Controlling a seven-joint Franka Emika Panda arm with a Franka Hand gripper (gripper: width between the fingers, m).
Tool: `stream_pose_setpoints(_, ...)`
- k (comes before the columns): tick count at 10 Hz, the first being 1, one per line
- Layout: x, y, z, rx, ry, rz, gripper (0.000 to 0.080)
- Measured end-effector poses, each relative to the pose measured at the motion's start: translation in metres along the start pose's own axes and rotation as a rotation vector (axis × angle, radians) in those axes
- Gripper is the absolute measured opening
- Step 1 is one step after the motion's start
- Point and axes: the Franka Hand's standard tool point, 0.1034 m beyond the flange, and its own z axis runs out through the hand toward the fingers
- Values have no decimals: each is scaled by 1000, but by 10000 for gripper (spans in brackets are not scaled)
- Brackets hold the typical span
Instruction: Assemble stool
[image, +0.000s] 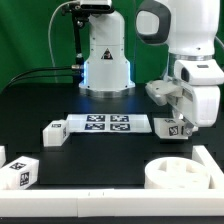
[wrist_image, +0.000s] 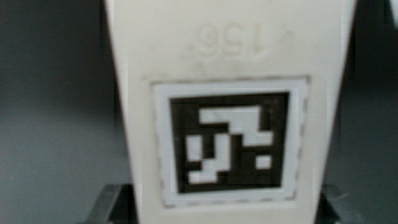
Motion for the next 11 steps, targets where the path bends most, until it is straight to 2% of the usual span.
stream_pose_setpoints(4,-5,-2,2,1,-10,-229,334)
stream_pose_setpoints(5,-6,-5,3,12,-19,-310,334)
stream_pose_setpoints(6,-9,-17,6,68,-42,-421,334)
stream_pose_setpoints(7,-14,-23,6,93,-46,-512,334)
stream_pose_setpoints(8,-15,-24,6,100,-47,-582,334)
stream_pose_setpoints(9,-16,-24,7,102,-45,-614,422)
stream_pose_setpoints(10,-16,-24,8,102,-45,-589,555)
stream_pose_setpoints(11,-16,-24,8,102,-46,-569,555)
